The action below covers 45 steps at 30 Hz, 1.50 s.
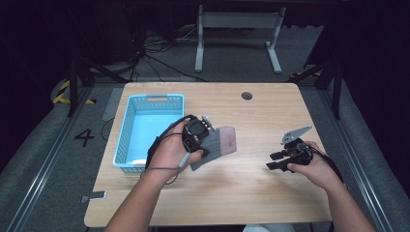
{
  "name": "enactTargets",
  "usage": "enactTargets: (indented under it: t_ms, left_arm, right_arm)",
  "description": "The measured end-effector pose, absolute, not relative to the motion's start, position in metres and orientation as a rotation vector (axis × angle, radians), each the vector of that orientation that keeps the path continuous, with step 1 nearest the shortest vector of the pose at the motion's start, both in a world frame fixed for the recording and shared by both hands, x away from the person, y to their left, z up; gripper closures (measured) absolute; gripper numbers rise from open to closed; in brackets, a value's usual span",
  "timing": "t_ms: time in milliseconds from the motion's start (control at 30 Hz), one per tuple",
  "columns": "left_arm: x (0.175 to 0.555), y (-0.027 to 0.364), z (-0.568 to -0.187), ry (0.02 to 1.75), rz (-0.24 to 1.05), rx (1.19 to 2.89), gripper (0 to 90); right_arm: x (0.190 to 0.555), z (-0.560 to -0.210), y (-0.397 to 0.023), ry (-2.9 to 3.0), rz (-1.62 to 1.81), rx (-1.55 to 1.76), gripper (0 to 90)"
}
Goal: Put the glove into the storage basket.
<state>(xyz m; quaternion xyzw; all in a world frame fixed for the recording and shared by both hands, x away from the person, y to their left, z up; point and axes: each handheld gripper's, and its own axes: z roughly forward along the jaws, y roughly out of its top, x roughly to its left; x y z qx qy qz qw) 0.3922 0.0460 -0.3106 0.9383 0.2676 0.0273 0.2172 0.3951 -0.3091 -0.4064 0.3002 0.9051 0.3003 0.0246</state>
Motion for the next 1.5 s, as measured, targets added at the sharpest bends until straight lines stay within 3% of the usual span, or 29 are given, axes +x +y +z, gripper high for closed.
enactTargets:
  t_ms: [667, 1067, 1500]
  left_arm:
    - [0.409, 0.132, -0.29, 0.983, 0.179, 2.446, 70.0]
    - [0.418, 0.18, -0.31, 1.166, 0.188, 2.383, 69.9]
    - [0.441, 0.2, -0.349, 1.295, 0.074, 2.369, 69.6]
  right_arm:
    - [0.396, -0.413, -0.305, 2.817, 0.914, 0.924, 51.7]
    - [0.398, -0.415, -0.297, 2.834, 0.905, 0.9, 51.0]
    - [0.398, -0.417, -0.296, 2.842, 0.903, 0.904, 50.5]
